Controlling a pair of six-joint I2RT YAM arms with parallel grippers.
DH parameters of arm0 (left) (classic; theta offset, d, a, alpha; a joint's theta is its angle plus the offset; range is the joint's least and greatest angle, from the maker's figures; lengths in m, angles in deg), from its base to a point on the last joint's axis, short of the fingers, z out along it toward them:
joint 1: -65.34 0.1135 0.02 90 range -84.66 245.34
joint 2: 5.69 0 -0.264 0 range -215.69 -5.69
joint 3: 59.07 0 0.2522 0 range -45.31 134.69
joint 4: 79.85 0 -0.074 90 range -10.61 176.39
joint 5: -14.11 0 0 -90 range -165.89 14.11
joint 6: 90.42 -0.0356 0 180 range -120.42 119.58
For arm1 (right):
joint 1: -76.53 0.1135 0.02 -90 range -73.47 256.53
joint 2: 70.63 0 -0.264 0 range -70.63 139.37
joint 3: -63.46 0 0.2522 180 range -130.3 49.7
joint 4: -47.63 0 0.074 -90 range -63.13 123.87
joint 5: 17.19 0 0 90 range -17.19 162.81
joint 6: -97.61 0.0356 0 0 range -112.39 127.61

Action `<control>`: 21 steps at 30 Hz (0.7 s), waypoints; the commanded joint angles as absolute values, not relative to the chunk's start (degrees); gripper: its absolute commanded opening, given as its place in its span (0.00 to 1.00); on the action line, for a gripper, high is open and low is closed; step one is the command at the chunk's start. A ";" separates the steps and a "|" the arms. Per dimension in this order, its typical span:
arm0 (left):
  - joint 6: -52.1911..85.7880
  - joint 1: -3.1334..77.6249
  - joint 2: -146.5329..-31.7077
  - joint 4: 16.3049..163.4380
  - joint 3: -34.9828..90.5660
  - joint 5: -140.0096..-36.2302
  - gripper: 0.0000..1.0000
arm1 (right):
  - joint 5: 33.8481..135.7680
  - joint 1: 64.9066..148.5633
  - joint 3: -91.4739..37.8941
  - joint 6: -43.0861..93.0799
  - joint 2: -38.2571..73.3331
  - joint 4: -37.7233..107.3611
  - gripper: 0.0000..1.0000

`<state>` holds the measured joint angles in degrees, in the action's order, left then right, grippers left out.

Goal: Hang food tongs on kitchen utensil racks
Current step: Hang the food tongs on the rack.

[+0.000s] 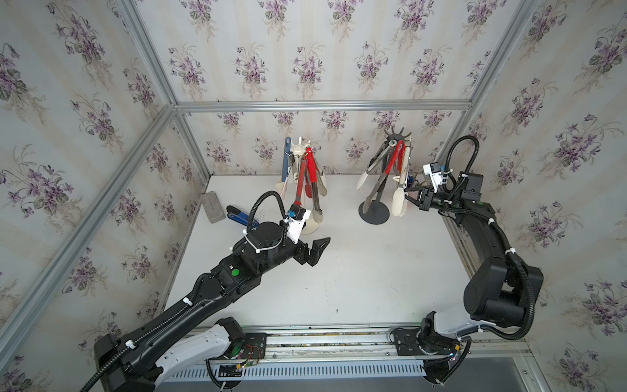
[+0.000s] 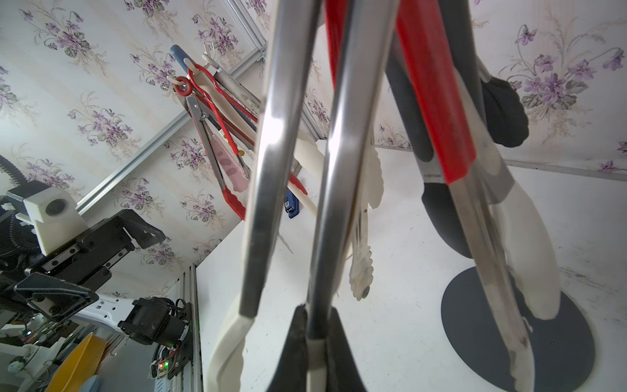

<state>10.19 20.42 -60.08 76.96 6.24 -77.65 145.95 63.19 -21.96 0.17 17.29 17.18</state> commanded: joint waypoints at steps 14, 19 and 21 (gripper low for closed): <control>10.12 20.51 -59.65 77.42 6.17 -78.14 0.99 | 144.33 64.14 -19.82 -4.25 17.18 14.71 0.00; 10.08 20.51 -59.92 77.42 6.45 -78.17 0.99 | 142.09 64.14 -19.82 -3.53 17.72 15.15 0.15; 9.97 20.52 -59.92 77.42 6.54 -78.18 0.99 | 140.38 64.05 -20.04 -2.00 17.84 16.08 0.29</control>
<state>10.19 20.42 -59.89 76.89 6.06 -77.69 142.54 64.04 -19.75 -2.41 17.60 16.46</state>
